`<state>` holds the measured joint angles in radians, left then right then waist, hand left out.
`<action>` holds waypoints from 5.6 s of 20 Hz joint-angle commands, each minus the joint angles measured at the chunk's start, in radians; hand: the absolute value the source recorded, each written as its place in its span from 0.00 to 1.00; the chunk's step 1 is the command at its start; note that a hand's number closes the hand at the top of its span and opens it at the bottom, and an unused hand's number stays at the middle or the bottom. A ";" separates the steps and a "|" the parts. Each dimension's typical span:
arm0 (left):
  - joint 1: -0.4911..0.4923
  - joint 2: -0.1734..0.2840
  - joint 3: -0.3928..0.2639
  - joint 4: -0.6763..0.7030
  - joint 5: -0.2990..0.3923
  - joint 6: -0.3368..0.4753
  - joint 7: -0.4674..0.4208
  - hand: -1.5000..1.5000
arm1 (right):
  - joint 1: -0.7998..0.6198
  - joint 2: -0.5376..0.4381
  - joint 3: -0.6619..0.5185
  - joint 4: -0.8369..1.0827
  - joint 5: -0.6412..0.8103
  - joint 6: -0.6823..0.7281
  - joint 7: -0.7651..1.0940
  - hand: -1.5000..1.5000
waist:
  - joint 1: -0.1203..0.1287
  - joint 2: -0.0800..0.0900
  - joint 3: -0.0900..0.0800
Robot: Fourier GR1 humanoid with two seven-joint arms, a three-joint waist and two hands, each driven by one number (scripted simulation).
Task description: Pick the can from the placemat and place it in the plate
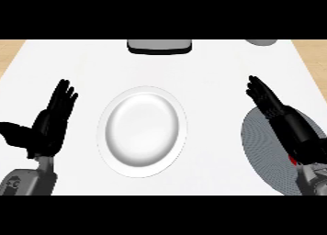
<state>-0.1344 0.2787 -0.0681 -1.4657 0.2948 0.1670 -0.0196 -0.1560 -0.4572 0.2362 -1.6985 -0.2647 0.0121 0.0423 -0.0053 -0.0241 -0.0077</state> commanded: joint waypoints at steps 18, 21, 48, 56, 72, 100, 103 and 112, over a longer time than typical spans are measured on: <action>-0.003 0.097 -0.023 0.025 -0.078 -0.036 0.148 0.50 | 0.160 -0.303 -0.428 0.769 0.144 0.440 -0.940 0.00 | 0.029 0.032 0.014; -0.017 0.074 -0.040 0.000 -0.088 -0.019 0.199 0.50 | 0.121 -0.352 -0.404 0.869 0.225 0.431 -1.014 0.00 | 0.025 0.028 0.012; 0.007 0.036 0.049 0.059 -0.163 -0.097 0.154 0.50 | 0.018 -0.378 -0.182 0.710 0.660 0.286 -0.653 0.00 | 0.006 0.023 0.007; -0.054 0.001 0.091 0.128 -0.185 -0.124 0.141 0.50 | -0.040 -0.315 -0.179 0.790 0.796 0.304 -0.648 0.00 | 0.007 0.025 0.008; -0.058 -0.054 0.098 0.039 -0.257 -0.108 0.239 0.50 | -0.063 -0.215 -0.161 0.813 0.997 0.295 -0.648 1.00 | 0.007 0.024 0.008; -0.066 -0.059 0.098 0.109 -0.259 -0.184 0.180 0.50 | -0.243 0.452 0.062 0.402 1.225 -0.216 -0.017 1.00 | 0.079 -0.012 0.000; -0.071 -0.068 0.091 0.109 -0.261 -0.181 0.183 0.50 | -0.284 0.455 0.102 0.370 1.290 -0.318 0.138 1.00 | 0.076 -0.013 0.000; -0.100 -0.083 0.082 0.119 -0.275 -0.163 0.182 0.50 | -0.345 0.457 0.321 0.329 1.393 -0.529 0.719 1.00 | 0.085 0.009 0.004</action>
<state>-0.2194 0.1996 0.0183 -1.3493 0.0268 -0.0028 0.1614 -0.4788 -0.0044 0.4619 -1.3548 1.0873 -0.4354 0.5359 0.0765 -0.0216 -0.0056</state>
